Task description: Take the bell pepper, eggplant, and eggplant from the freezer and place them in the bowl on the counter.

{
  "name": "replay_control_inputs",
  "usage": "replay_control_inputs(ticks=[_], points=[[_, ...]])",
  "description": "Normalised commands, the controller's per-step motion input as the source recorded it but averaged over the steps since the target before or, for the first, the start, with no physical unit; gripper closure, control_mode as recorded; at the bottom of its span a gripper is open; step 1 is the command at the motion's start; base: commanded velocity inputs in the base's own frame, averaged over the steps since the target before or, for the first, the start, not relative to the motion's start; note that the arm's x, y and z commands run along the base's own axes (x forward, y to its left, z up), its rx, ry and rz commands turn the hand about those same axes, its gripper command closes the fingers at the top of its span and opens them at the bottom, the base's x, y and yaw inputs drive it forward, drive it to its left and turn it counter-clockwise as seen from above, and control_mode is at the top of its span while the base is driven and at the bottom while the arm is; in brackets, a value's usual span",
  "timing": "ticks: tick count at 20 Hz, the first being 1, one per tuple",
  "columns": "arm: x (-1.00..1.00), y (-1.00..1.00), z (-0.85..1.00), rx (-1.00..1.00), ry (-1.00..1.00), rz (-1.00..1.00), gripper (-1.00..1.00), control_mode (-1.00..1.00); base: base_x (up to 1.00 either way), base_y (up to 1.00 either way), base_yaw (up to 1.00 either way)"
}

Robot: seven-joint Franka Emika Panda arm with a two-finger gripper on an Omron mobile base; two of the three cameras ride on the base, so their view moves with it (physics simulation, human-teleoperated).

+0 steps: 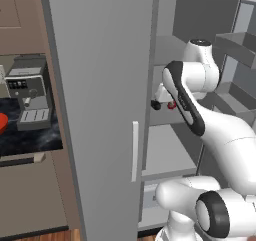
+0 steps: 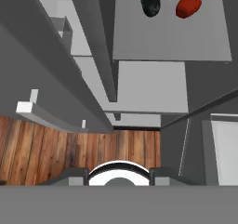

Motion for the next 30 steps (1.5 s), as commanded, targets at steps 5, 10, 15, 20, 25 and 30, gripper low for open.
replay_control_inputs(ticks=[5, 10, 15, 20, 25, 30], points=[[-0.47, 0.0, 0.0, 0.0, -0.11, 0.0, -1.0, -1.0, 0.0, 0.0, 0.0], [-0.65, 0.0, 0.0, -0.02, -0.17, 0.0, -1.0, -1.0, 0.0, 0.0, 0.0], [-0.25, 0.0, 0.0, -0.04, -0.24, 0.0, -1.0, -1.0, 0.0, 0.0, 0.0], [-0.1, 0.0, 0.0, -0.02, -0.2, 0.0, -1.0, -1.0, 0.0, 0.0, 0.0], [-0.34, 0.0, 0.0, 0.0, -0.01, 0.0, -1.0, -1.0, 0.0, 0.0, 0.0], [-0.3, 0.0, 0.0, 0.0, 0.0, 0.0, -1.0, -1.0, 0.0, 0.0, 0.0]])
